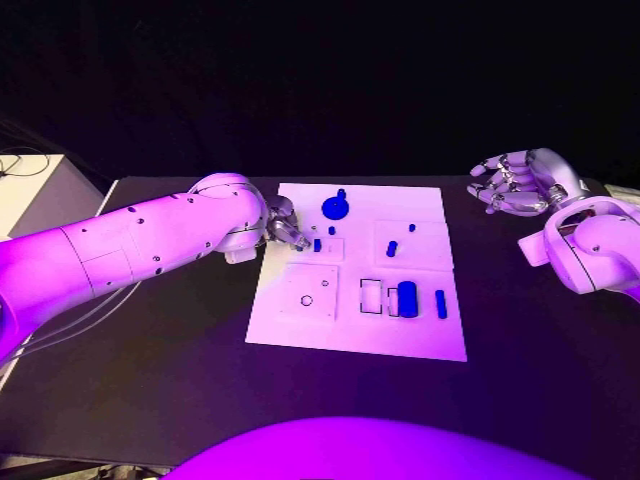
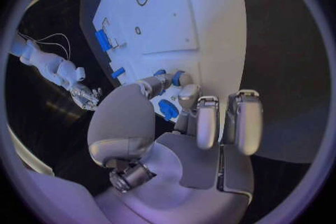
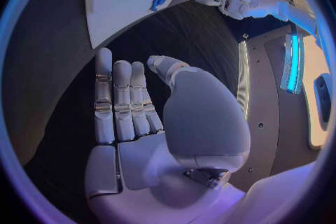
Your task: Assemble the parts on the task board
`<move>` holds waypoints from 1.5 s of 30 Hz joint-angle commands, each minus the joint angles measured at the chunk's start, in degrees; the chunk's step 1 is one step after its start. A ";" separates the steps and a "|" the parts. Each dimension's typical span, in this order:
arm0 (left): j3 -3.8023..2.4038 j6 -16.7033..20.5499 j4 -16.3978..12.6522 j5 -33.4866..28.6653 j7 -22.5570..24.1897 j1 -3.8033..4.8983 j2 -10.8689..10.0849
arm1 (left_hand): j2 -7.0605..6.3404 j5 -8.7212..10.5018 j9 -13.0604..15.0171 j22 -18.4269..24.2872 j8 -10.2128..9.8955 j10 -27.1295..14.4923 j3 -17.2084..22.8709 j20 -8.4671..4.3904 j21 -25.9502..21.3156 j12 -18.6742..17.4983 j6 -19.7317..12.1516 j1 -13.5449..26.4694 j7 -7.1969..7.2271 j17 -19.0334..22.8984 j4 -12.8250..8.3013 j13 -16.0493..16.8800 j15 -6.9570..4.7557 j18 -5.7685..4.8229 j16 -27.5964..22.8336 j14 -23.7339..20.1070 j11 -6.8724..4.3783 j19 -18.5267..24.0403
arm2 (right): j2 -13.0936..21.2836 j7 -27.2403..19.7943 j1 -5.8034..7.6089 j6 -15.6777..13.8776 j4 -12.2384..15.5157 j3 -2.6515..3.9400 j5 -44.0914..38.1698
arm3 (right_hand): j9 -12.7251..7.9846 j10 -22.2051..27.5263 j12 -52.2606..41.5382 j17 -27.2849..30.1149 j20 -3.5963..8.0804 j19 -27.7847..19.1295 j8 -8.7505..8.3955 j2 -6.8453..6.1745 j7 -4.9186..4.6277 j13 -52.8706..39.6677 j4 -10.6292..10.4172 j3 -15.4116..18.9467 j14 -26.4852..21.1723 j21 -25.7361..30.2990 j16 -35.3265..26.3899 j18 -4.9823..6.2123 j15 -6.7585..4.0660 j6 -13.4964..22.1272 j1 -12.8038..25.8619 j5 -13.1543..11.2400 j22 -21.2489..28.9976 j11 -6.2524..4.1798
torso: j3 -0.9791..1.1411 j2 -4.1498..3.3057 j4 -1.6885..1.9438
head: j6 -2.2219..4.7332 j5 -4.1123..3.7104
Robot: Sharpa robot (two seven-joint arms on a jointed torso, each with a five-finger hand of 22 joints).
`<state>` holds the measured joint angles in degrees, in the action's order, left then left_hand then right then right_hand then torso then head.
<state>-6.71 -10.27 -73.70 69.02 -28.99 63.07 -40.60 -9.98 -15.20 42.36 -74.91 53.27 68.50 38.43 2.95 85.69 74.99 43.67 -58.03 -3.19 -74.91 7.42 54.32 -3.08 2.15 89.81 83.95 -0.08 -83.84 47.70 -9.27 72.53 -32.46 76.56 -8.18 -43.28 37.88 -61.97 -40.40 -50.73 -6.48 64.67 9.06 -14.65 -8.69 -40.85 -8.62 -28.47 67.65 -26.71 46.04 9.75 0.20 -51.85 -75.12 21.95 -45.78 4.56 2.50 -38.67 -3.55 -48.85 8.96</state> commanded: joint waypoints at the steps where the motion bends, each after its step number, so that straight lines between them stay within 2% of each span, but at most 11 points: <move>1: 0.58 -1.37 0.04 -0.18 0.14 -0.74 0.38 | -0.75 0.18 0.01 -7.50 -1.33 -0.56 -1.63 -0.39 -0.14 0.05 -0.07 0.35 -0.53 -15.09 0.37 -0.13 -0.39 -0.22 0.19 6.05 -0.10 -1.18 | 0.00 -0.47 -0.02 0.69 0.05 0.01 -0.18 | 0.07 -0.09 0.40 0.10 0.13 0.40 -0.21 0.12 -0.34 0.13 -0.13 -0.11 -0.14 0.47 -0.42 0.70 0.10 -0.10 0.54 0.33 0.13 -0.48 | -0.02 0.08 0.04 | 0.02 -0.05; 8: 0.61 -1.33 -0.05 0.23 0.12 -0.74 0.07 | -1.79 0.07 -0.13 -7.38 -1.56 -0.88 -3.86 -0.35 -0.25 -0.04 -0.09 0.19 -0.68 -15.09 1.13 -0.31 -0.29 -0.19 0.19 6.05 0.03 -1.09 | 0.01 -0.50 -0.02 0.69 0.00 0.01 -0.18 | 0.08 -0.09 0.40 0.13 0.13 0.42 -0.22 0.11 -0.35 0.17 -0.18 -0.07 -0.14 0.52 -0.43 0.70 0.11 -0.08 0.62 0.32 0.18 -0.47 | -0.06 0.06 0.04 | 0.14 -0.14; 13: 0.58 -0.89 -0.27 0.94 0.14 -0.76 -0.20 | -2.52 0.05 -0.18 -7.08 -1.70 -1.24 -6.31 -0.23 -0.48 -0.10 -0.18 0.36 -0.90 -15.09 2.53 -0.46 -0.12 -0.11 0.19 6.05 0.23 -0.88 | 0.01 -0.44 -0.03 0.70 -0.04 0.01 -0.18 | 0.09 -0.09 0.41 0.16 0.12 0.44 -0.23 0.11 -0.35 0.22 -0.22 -0.04 -0.14 0.58 -0.46 0.69 0.12 -0.06 0.68 0.33 0.23 -0.47 | -0.07 0.00 0.00 | 0.20 -0.16; 30: 0.55 -1.01 -1.63 1.32 0.02 -0.78 -1.53 | -3.36 -0.01 -0.17 -6.97 -1.75 -1.43 -9.71 -0.12 -0.61 -0.06 -0.22 -0.06 -0.99 -15.09 4.45 -0.50 -0.02 -0.08 0.19 6.05 0.34 -0.81 | 0.09 -0.43 -0.21 0.93 -0.04 0.01 -0.18 | 0.12 -0.05 0.40 0.31 0.08 0.52 -0.33 -0.04 -0.39 0.44 -0.42 0.18 -0.17 0.90 -0.55 0.67 0.17 0.11 1.05 0.39 0.50 -0.41 | -0.05 0.04 0.03 | 0.18 -0.49; 39: 0.56 -1.64 -2.54 1.28 0.02 -0.79 -2.17 | -3.73 -0.05 -0.18 -6.75 -1.83 -1.77 -11.05 -0.06 -0.77 -0.20 -0.41 -0.55 -1.08 -15.09 5.06 -0.76 0.04 -0.02 0.19 6.05 0.42 -0.66 | 0.20 -0.41 -0.36 1.10 0.03 0.01 -0.18 | 0.22 0.00 0.31 0.52 0.04 0.71 -0.41 -0.23 -0.39 0.77 -0.68 0.46 -0.19 1.41 -0.63 0.68 0.21 0.25 1.44 1.41 0.94 -0.40 | -0.02 0.03 -0.01 | 0.30 -0.46; 45: 0.55 -2.27 -3.29 1.50 0.01 -0.81 -2.72 | -4.25 -0.01 -0.12 -7.15 -1.83 -2.06 -12.79 0.00 -0.56 -0.24 -0.62 -2.85 -1.11 -15.09 5.09 -0.88 0.09 -0.12 0.19 6.05 0.46 -0.91 | 0.27 -0.39 -0.45 1.10 0.08 0.01 -0.18 | 0.23 0.01 0.30 0.55 0.04 0.75 -0.41 -0.22 -0.39 0.81 -0.68 0.46 -0.19 1.48 -0.64 0.68 0.20 0.26 1.41 1.59 1.00 -0.41 | 0.00 0.03 0.04 | 0.35 -0.48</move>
<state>-6.43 -10.14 -76.84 70.18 -28.51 62.65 -43.27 -14.23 -15.24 42.20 -74.90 51.22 66.84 25.84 2.97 85.19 74.99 43.21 -60.65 -3.99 -74.91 12.49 53.44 -3.07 2.15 89.81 83.94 0.32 -83.84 47.94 -9.28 72.11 -32.19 76.55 -8.19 -43.28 38.05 -61.91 -40.16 -50.23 -6.47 65.08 8.84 -14.93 -8.88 -40.08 -8.95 -28.14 67.65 -25.54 45.60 9.75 0.20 -51.65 -74.03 23.42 -44.83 4.49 2.48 -38.64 -3.54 -48.54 8.48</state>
